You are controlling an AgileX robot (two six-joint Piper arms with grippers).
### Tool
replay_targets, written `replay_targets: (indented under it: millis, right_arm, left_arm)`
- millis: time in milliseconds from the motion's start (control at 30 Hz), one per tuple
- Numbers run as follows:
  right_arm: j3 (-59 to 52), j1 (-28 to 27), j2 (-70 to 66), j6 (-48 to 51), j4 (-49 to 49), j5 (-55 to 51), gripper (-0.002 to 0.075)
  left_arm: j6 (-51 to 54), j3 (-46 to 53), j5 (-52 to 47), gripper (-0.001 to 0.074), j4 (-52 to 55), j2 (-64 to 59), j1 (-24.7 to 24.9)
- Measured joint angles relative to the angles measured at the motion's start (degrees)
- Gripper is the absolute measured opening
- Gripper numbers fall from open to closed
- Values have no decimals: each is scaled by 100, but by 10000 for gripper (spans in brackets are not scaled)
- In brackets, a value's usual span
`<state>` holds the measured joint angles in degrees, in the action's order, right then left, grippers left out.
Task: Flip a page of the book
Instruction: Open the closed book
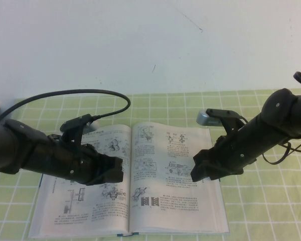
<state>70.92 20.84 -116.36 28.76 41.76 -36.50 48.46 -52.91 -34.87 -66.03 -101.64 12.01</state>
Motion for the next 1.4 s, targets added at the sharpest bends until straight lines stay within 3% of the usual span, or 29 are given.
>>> replay_targets:
  millis: [567, 833, 1133, 1300, 1400]
  right_arm:
    - [78, -11, -186, 61, 601, -112, 426]
    - [80, -35, -489, 1787, 2458, -597, 407]
    - [56, -28, -540, 3032, 4125, -1001, 407]
    - [56, -13, -540, 3130, 4152, -1117, 407]
    - [186, -82, -540, 2816, 3550, -1167, 408]
  left_arm:
    - [280, -47, -52, -4, -250, -531, -27]
    - [294, -47, -64, -4, -259, -531, -27]
    - [317, -47, -64, -4, -272, -531, -27]
    - [321, -47, -67, -4, -272, -532, -27]
    - [331, -47, -77, -4, -272, -543, -27]
